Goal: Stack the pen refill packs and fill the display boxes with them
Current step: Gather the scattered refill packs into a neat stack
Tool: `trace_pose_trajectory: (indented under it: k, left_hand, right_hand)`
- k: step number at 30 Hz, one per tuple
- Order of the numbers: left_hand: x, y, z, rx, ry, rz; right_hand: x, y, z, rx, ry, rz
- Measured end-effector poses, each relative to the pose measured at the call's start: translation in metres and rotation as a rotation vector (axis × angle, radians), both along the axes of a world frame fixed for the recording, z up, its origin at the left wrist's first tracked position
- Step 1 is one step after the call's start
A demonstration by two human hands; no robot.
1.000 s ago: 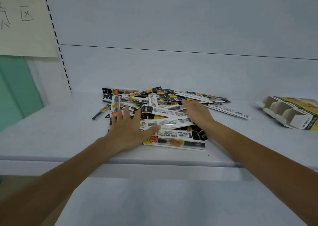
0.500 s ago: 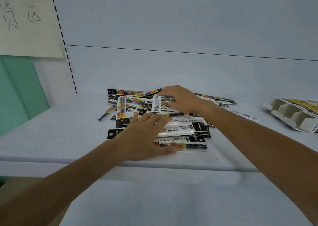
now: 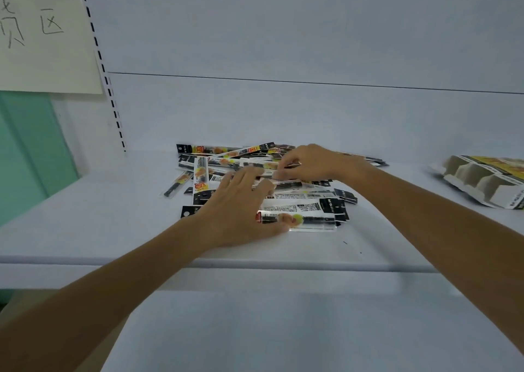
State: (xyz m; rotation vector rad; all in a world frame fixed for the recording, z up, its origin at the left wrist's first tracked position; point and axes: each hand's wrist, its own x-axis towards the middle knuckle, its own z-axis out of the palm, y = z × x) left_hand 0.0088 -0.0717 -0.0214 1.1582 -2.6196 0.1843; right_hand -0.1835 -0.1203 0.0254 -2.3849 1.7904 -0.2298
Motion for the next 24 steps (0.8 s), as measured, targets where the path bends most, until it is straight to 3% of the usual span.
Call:
trace_pose_trajectory:
  k: [4,9,11,14,17,19,22,24]
  left_hand:
    - [-0.008,-0.009,0.000,-0.088,0.065,-0.060]
    - [-0.014,-0.020,0.000,0.052,-0.046,0.002]
    - [-0.016,-0.020,0.002,0.078,-0.059,0.037]
    - [-0.017,-0.022,0.002,0.060,-0.111,0.078]
    - [-0.017,-0.028,0.001,-0.004,-0.077,0.117]
    - [-0.018,-0.030,0.003,-0.022,-0.075,0.101]
    - [-0.011,-0.031,0.016,0.203,-0.049,0.044]
    - [0.002,-0.034,0.026,0.233,-0.058,0.045]
  right_hand:
    - [0.000,0.013,-0.010,0.113,-0.131,-0.074]
    - [-0.008,0.024,-0.005,0.302,-0.364,-0.075]
    - [-0.009,0.033,0.003,0.336,-0.314,-0.020]
    - [-0.006,0.040,0.008,0.380,-0.055,0.060]
    - [0.001,0.036,0.006,0.356,0.084,0.082]
    - [0.003,0.033,0.006,0.317,0.108,0.073]
    - [0.002,0.028,0.010,0.263,0.134,0.083]
    - [0.001,0.026,0.011,0.234,0.108,0.080]
